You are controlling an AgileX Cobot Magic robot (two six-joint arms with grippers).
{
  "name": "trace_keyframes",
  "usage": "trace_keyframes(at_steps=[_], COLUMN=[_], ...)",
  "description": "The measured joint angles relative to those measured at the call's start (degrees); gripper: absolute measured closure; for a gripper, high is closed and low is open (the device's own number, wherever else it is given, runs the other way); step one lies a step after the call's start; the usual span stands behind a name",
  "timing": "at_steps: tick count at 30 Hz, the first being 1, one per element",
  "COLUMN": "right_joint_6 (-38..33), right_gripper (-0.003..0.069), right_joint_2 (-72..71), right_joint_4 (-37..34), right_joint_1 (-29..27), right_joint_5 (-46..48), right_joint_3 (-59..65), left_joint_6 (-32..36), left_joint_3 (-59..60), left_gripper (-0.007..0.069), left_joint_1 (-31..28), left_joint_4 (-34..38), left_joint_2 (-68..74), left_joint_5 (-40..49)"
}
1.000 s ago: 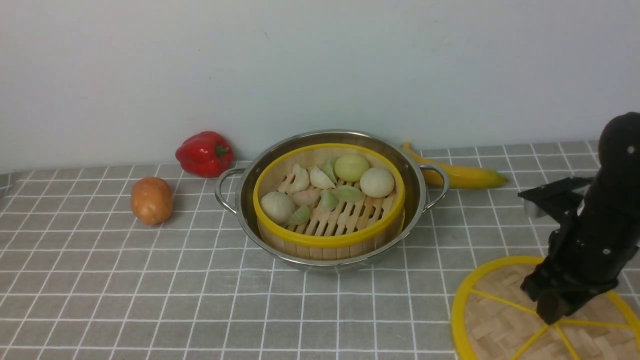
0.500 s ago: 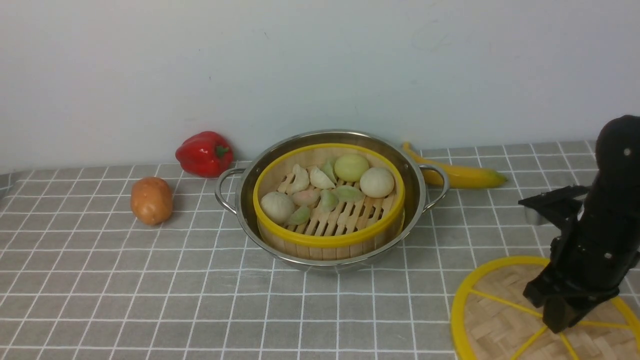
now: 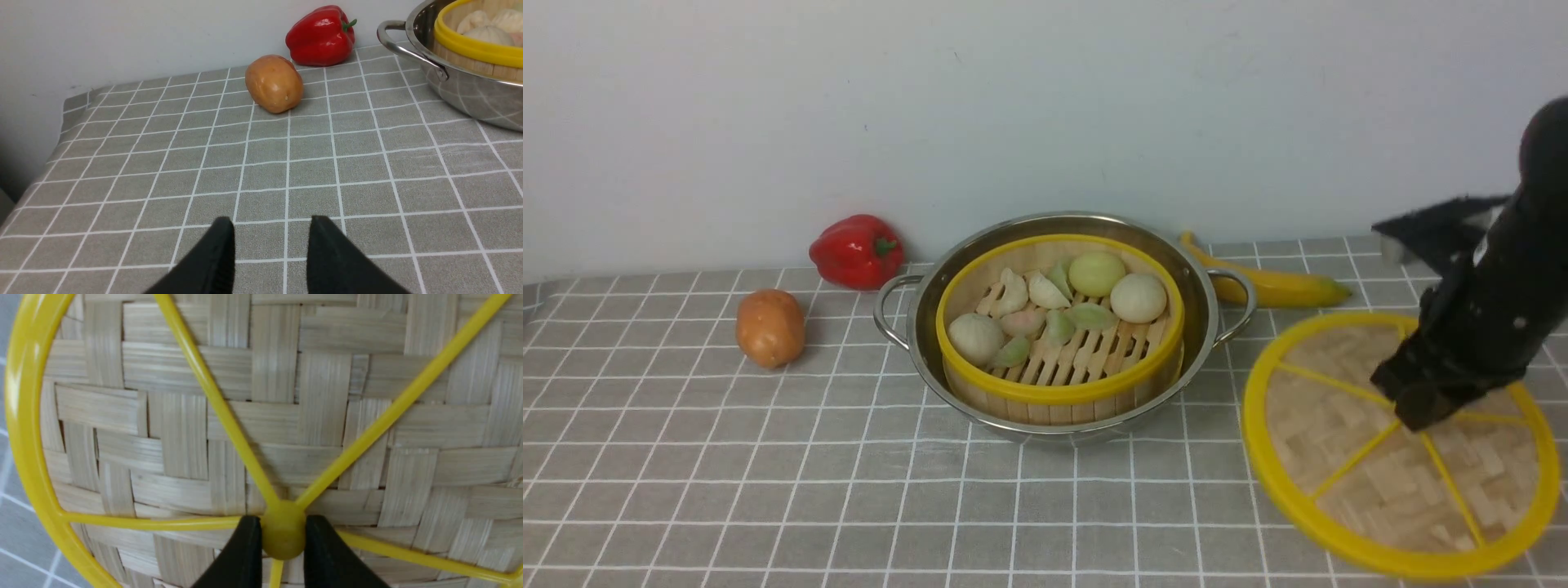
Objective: Place the steamer in the pot on the grey tablecloth, and put the lid on the steamer.
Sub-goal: 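Place the bamboo steamer lid onto the steamer basket in the pot with the right gripper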
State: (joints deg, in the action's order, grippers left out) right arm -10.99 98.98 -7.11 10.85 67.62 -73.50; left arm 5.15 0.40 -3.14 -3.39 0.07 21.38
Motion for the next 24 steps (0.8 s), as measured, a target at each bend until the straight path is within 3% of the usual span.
trace_keyframes(at_steps=[11,24], right_joint_6=[-3.05,-12.08], right_gripper=[0.0515,0.0515], right_joint_2=[-0.66,13.07], right_joint_4=[0.14,0.19], right_joint_1=[1.34,16.62], right_joint_5=[2.76,3.13], right_joint_3=[-19.34,-41.94], left_joint_6=[0.0,0.0], left_joint_3=[0.0,0.0], left_gripper=[0.0382,0.0382], left_joint_1=[0.0,0.0], left_joint_4=[0.0,0.0], left_joint_2=[0.0,0.0], left_joint_5=[0.0,0.0])
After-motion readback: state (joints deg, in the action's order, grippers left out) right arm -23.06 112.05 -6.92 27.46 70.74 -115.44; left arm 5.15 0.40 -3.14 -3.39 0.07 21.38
